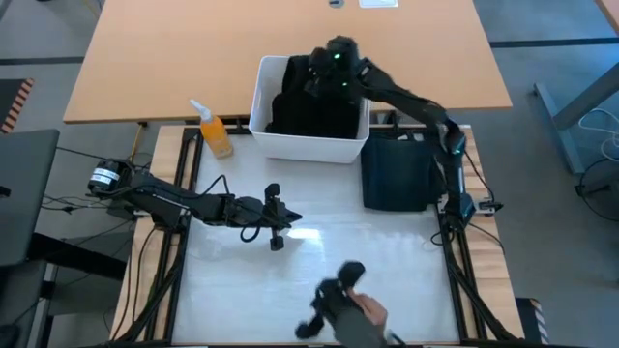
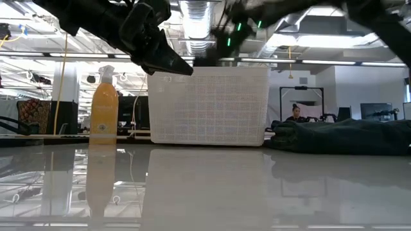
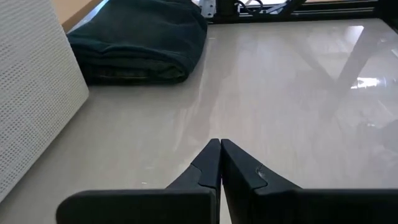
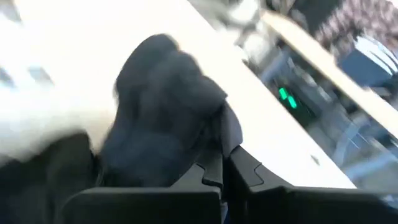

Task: Fold laundry
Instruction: Remove the black shorts from the white bin

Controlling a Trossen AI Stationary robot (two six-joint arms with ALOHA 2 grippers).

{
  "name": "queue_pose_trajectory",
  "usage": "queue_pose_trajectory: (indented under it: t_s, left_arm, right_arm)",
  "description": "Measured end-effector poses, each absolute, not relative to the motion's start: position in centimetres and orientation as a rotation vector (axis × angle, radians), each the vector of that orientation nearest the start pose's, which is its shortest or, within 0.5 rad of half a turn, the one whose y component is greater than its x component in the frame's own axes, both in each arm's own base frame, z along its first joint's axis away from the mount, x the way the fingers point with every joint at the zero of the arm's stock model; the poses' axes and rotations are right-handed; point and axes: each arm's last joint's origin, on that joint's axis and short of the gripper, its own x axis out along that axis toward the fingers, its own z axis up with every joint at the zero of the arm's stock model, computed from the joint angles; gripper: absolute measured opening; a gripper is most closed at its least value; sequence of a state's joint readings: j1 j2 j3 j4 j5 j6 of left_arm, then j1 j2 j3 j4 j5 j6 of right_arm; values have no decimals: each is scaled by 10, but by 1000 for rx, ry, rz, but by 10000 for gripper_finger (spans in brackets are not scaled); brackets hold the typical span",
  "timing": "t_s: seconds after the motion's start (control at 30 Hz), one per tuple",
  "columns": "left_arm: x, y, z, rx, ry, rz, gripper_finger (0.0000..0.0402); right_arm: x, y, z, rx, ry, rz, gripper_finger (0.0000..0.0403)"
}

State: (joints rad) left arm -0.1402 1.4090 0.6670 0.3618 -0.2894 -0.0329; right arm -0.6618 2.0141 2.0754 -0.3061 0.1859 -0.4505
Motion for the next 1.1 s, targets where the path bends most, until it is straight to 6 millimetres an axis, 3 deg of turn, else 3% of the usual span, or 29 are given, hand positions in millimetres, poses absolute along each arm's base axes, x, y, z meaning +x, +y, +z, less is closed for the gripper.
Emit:
queue_pose_trajectory:
  t_s: [0.17, 0.33, 0.43, 0.53, 0.67, 0.8, 0.93, 1.1]
  left_arm:
    - [285, -32, 207, 53, 376, 153, 0]
    - [284, -32, 204, 61, 409, 156, 0]
    - [284, -32, 204, 65, 410, 156, 0]
    - [284, -32, 204, 64, 410, 156, 0]
    - [284, -32, 204, 53, 411, 158, 0]
    - [284, -32, 204, 44, 409, 160, 0]
    - [284, -32, 204, 14, 407, 166, 0]
    - [284, -33, 203, -33, 408, 141, 0]
  right_arm:
    - [325, -219, 487, -413, 163, -709, 18]
    - [244, -130, 578, -419, -220, -629, 18]
    - [186, -82, 612, -385, -418, -541, 18]
    - [138, -47, 628, -314, -535, -406, 18]
    - [95, -19, 625, -204, -508, -156, 18]
    - [84, -9, 594, -84, -185, -49, 18]
    - [106, -8, 547, 54, 219, -46, 19]
    - [154, -5, 481, 217, 585, -93, 19]
